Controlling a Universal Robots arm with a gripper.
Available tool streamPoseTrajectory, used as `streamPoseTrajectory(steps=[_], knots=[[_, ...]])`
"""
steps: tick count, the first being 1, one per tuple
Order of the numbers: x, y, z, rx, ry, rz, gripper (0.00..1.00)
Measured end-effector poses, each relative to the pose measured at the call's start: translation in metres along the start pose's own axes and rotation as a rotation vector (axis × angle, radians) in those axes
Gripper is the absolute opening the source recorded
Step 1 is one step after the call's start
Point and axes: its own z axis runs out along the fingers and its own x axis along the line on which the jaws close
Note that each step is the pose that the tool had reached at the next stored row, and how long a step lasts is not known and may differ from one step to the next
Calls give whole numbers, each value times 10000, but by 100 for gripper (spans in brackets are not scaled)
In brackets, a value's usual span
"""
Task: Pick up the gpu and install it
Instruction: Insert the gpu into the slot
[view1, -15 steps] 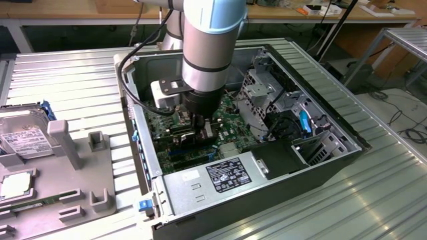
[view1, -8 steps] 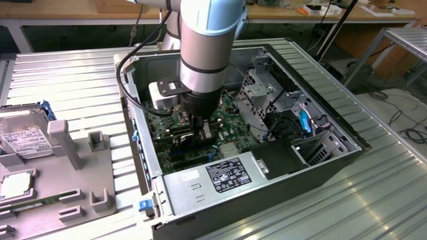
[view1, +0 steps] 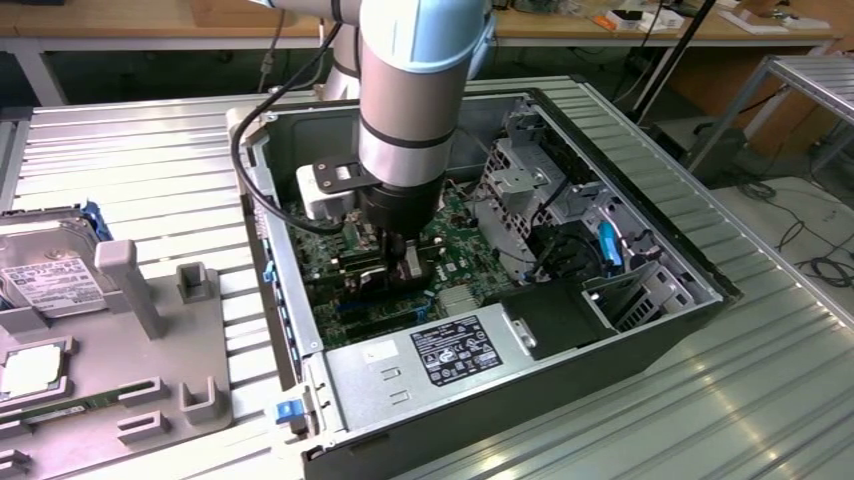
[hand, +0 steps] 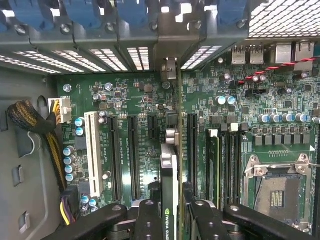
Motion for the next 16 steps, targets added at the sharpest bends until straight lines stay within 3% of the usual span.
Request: streamPoseTrajectory(steps=[4, 5, 6, 7, 8, 12, 15, 16], knots=[[2, 0, -17, -10, 17, 0, 28], [1, 0, -16, -9, 15, -1, 40], [1, -1, -16, -8, 14, -2, 40], [-1, -1, -16, -8, 18, -3, 46], [-12, -3, -54, -9, 20, -2, 52], [-41, -10, -272, -8, 18, 0, 52], [-234, -6, -322, -24, -4, 0, 32], [-314, -3, -322, -27, -14, 0, 20]])
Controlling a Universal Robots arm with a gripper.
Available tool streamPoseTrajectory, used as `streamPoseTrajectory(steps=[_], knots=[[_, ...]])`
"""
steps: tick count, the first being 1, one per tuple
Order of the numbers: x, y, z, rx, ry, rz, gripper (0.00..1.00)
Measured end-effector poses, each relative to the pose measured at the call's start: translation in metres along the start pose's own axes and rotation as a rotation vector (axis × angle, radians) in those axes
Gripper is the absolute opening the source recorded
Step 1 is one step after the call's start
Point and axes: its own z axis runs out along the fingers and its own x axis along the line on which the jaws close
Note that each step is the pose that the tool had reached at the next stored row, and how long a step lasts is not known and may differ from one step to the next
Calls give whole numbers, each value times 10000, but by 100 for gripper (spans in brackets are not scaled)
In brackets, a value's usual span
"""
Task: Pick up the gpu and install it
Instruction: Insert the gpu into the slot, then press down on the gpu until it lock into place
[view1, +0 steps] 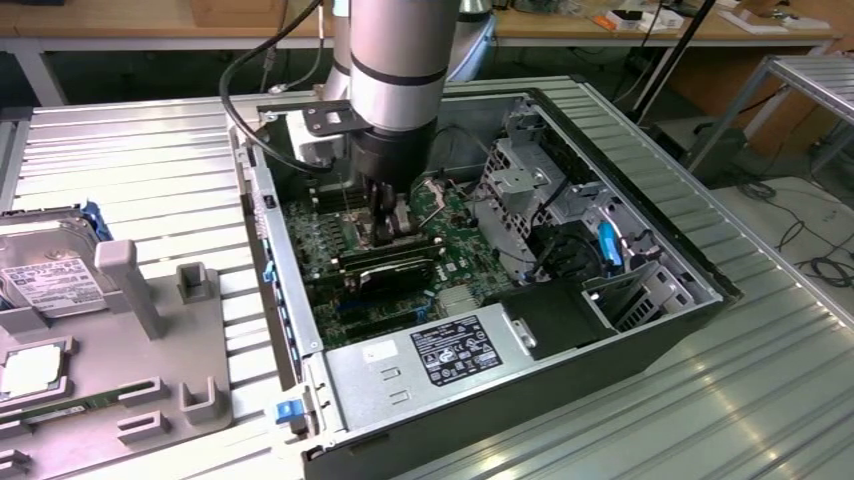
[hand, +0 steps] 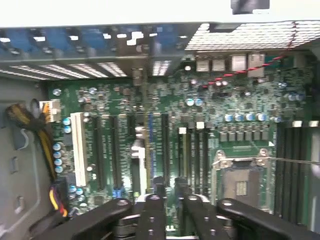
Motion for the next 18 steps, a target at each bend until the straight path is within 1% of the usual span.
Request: streamPoseTrajectory(steps=[1, 2, 3, 18], knots=[[-26, 1, 0, -2, -1, 0, 14], [-31, 1, 1, -9, -2, 0, 14], [-50, 2, 1, -12, 1, 6, 11], [-51, 2, 1, -12, 0, 6, 11]])
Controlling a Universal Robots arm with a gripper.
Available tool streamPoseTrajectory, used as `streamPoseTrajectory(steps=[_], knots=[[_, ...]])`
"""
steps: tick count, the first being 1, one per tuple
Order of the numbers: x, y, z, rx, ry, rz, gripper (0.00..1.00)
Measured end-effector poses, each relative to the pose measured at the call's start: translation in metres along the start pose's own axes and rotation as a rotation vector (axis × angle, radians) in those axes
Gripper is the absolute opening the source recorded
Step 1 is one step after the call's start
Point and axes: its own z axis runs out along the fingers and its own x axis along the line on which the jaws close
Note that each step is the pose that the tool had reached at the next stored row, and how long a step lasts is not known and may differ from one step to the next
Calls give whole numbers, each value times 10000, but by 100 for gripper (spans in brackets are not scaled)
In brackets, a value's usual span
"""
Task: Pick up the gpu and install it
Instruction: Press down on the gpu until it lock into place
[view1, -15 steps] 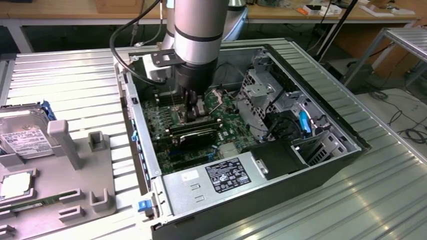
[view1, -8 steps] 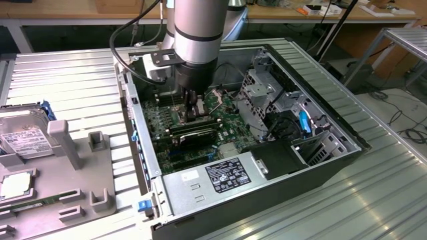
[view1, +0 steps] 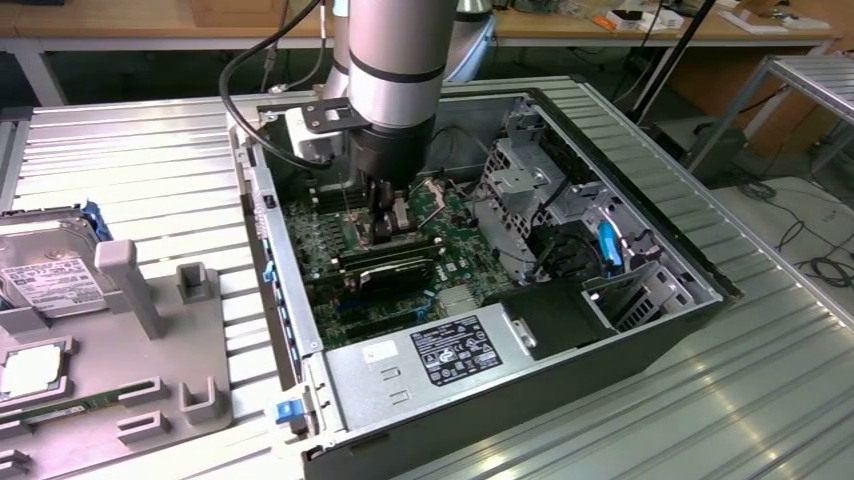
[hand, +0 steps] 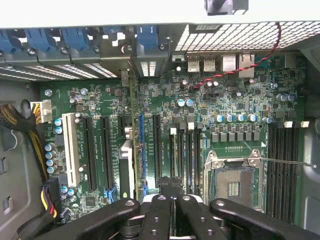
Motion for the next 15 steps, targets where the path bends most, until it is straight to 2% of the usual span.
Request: streamPoseTrajectory(steps=[4, 7, 8, 13, 15], knots=[[71, -2, 2, 2, 3, 73, 11], [199, -6, 25, 4, 11, 145, 11], [221, -5, 66, 6, 12, 166, 11], [240, 1, 168, 17, 38, 185, 11], [237, -2, 162, -25, 95, 184, 11]])
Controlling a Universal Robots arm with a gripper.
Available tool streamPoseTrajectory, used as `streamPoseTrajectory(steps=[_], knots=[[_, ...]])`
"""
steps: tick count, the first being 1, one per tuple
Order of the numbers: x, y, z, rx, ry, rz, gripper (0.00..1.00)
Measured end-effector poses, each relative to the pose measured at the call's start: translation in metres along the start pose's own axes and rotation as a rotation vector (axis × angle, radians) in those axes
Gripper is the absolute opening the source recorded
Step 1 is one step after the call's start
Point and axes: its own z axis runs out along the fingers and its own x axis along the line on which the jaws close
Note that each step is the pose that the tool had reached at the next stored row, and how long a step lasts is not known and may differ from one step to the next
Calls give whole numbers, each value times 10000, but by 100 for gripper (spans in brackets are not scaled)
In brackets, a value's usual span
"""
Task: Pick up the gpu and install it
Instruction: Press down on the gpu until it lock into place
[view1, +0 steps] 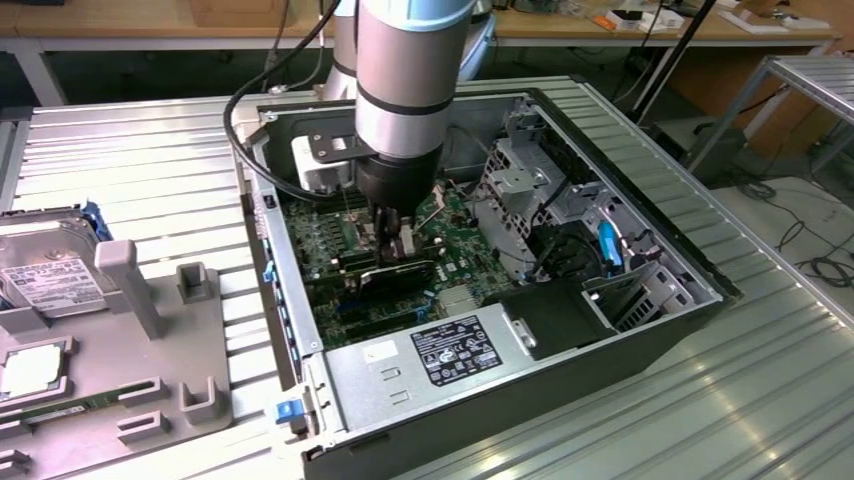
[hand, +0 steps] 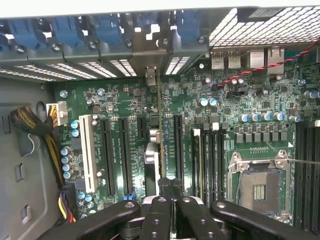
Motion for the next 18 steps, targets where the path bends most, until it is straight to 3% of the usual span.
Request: streamPoseTrajectory(steps=[3, 6, 11, 14, 18], knots=[[-13, 1, -20, 8, -20, 1, 11], [-17, -4, -163, 9, -20, 0, 11], [79, -9, -136, 10, -17, 0, 11], [74, -2, -32, 3, -3, 0, 11], [74, -2, -22, 9, 3, 0, 11]])
